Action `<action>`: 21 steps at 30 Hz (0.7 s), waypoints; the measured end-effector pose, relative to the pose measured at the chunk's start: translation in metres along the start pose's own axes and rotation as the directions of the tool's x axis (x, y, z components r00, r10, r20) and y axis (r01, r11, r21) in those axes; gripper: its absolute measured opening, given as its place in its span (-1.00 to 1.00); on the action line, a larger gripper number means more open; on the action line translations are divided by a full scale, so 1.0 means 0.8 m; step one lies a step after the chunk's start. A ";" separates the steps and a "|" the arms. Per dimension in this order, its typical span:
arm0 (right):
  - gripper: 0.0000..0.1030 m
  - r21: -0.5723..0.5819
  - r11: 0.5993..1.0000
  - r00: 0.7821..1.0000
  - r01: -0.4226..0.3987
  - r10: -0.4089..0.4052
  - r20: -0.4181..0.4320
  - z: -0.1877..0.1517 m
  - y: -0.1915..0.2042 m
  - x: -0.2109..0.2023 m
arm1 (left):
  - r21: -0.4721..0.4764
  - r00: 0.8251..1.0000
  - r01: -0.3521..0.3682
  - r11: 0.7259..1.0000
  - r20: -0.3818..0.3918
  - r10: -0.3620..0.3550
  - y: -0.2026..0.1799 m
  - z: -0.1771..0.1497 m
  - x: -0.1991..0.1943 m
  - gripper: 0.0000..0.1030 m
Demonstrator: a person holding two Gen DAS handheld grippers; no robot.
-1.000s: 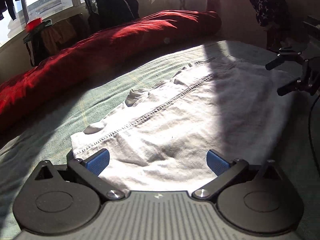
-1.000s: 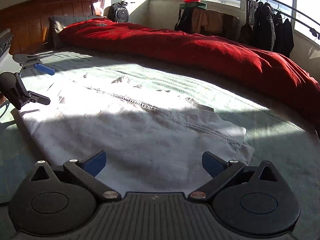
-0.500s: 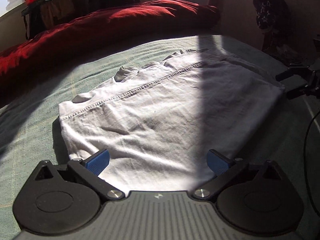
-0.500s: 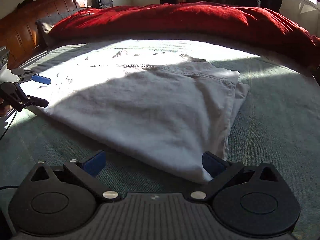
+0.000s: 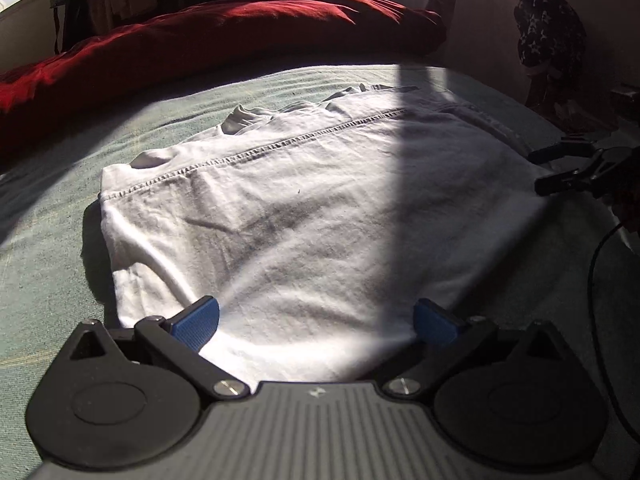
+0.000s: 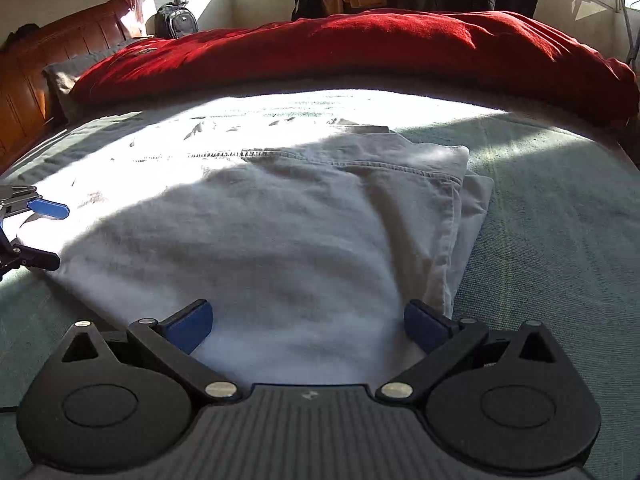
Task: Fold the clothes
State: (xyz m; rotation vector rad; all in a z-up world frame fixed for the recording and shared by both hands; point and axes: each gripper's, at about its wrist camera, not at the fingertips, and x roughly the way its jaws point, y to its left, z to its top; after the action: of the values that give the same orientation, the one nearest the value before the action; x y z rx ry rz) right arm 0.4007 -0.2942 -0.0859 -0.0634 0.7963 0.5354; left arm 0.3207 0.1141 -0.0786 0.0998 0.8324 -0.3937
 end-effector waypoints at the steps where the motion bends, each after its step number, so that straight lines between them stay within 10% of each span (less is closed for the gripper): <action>1: 1.00 -0.002 1.000 1.000 0.003 -0.003 -0.002 -0.009 0.001 -0.009 | -0.002 1.000 -0.004 1.000 0.001 0.004 0.000 -0.004 -0.006 0.99; 11: 1.00 -0.028 0.998 0.997 -0.053 0.054 0.050 0.031 0.039 -0.022 | -0.071 0.993 -0.024 0.997 0.116 0.033 0.026 0.050 -0.005 0.99; 21: 1.00 0.155 0.988 1.000 0.002 -0.005 0.018 0.038 -0.018 0.014 | -0.141 0.988 -0.147 0.979 0.023 0.152 0.059 0.023 0.007 0.99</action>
State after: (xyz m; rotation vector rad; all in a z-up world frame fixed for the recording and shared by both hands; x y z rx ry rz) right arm 0.4343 -0.2941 -0.0745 0.0836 0.8180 0.4683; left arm 0.3549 0.1513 -0.0731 0.0265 0.8113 -0.1946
